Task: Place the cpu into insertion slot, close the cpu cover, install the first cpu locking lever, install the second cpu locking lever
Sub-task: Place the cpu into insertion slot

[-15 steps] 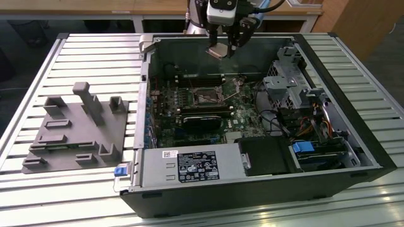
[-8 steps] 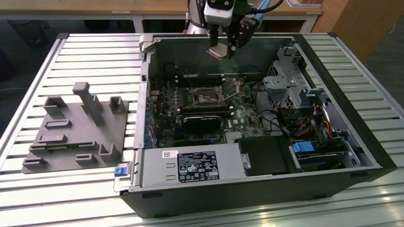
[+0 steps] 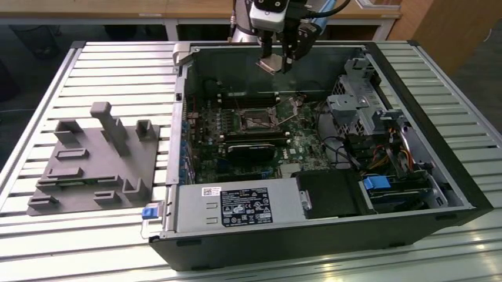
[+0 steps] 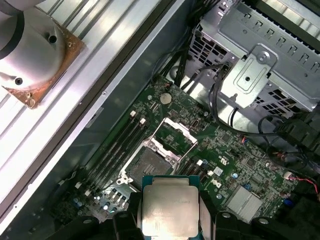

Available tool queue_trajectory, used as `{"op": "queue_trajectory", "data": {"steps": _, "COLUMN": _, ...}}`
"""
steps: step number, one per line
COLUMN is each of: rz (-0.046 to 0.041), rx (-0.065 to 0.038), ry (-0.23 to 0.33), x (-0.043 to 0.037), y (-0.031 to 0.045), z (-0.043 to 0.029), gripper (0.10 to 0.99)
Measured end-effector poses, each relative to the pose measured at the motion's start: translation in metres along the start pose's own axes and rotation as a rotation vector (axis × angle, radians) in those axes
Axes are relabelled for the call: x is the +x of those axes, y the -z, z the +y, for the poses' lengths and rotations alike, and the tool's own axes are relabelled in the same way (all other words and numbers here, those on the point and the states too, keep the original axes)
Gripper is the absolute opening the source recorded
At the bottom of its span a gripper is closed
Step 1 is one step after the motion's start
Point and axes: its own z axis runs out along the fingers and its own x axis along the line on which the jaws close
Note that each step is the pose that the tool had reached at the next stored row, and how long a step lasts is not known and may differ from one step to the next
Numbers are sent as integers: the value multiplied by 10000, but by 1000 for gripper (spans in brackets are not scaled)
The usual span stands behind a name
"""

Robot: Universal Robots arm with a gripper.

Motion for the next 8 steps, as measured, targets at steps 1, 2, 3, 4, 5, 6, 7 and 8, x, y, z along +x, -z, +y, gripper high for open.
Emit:
{"op": "queue_trajectory", "data": {"steps": 1, "rz": -5, "rx": -2, "ry": -60, "x": 0, "y": -1, "z": 0, "gripper": 541}}
{"op": "queue_trajectory", "data": {"steps": 2, "rz": -11, "rx": -2, "ry": -123, "x": 0, "y": -2, "z": 0, "gripper": 541}}
{"op": "queue_trajectory", "data": {"steps": 3, "rz": -16, "rx": -4, "ry": -190, "x": 0, "y": -4, "z": 0, "gripper": 541}}
{"op": "queue_trajectory", "data": {"steps": 4, "rz": -22, "rx": -5, "ry": -253, "x": 0, "y": -5, "z": 0, "gripper": 541}}
{"op": "queue_trajectory", "data": {"steps": 5, "rz": -28, "rx": -6, "ry": -317, "x": 0, "y": -6, "z": -1, "gripper": 541}}
{"op": "queue_trajectory", "data": {"steps": 6, "rz": -33, "rx": -8, "ry": -379, "x": 0, "y": -7, "z": -1, "gripper": 541}}
{"op": "queue_trajectory", "data": {"steps": 7, "rz": -39, "rx": -8, "ry": -443, "x": 0, "y": -9, "z": -1, "gripper": 541}}
{"op": "queue_trajectory", "data": {"steps": 8, "rz": -44, "rx": -10, "ry": -508, "x": 0, "y": -10, "z": -1, "gripper": 541}}
